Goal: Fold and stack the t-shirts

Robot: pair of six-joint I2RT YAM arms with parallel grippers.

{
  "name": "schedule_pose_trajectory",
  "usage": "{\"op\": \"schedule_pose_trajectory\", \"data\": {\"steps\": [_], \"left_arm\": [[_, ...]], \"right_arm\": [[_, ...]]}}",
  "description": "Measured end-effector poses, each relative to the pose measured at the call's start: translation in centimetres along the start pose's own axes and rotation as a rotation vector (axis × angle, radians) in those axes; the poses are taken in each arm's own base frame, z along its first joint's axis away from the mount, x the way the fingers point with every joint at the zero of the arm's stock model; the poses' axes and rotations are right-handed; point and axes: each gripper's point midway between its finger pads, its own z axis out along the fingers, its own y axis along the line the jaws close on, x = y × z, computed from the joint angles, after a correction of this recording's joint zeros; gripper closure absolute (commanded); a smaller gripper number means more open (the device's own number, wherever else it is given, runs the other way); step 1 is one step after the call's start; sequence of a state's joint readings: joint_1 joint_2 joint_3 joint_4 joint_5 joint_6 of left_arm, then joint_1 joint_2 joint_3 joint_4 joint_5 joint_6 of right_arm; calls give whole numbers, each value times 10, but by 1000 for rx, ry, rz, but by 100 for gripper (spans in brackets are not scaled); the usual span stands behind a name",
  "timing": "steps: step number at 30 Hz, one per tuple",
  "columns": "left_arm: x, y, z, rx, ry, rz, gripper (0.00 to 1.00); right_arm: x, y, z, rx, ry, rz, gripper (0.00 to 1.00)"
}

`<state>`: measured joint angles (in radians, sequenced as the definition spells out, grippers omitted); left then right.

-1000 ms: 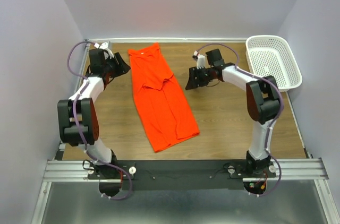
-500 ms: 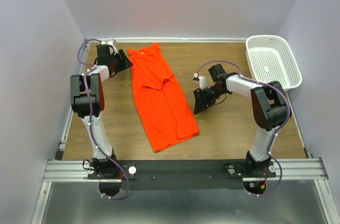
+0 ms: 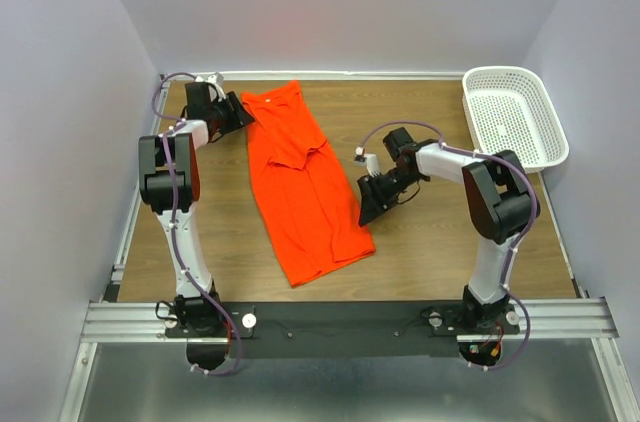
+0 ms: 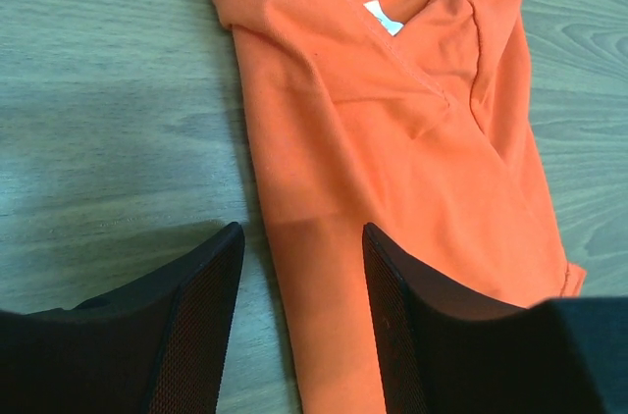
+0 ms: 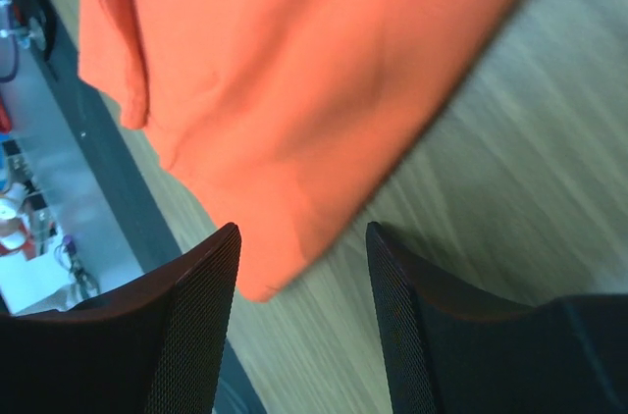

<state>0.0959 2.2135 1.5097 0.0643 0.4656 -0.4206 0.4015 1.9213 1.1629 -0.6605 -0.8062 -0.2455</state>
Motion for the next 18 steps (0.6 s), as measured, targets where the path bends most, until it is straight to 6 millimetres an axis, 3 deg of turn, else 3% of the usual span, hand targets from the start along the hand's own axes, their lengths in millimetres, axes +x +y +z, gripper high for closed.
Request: {"op": "schedule_pose_trajectory", "data": {"steps": [13,18], "left_arm": [[1,8,0,-47,13,-16,45],[0,9,0,-57,13,-11,45]], "right_arm": [[3,7,12,-14,40,61,50],[5,5,14,-4,51,89,64]]}}
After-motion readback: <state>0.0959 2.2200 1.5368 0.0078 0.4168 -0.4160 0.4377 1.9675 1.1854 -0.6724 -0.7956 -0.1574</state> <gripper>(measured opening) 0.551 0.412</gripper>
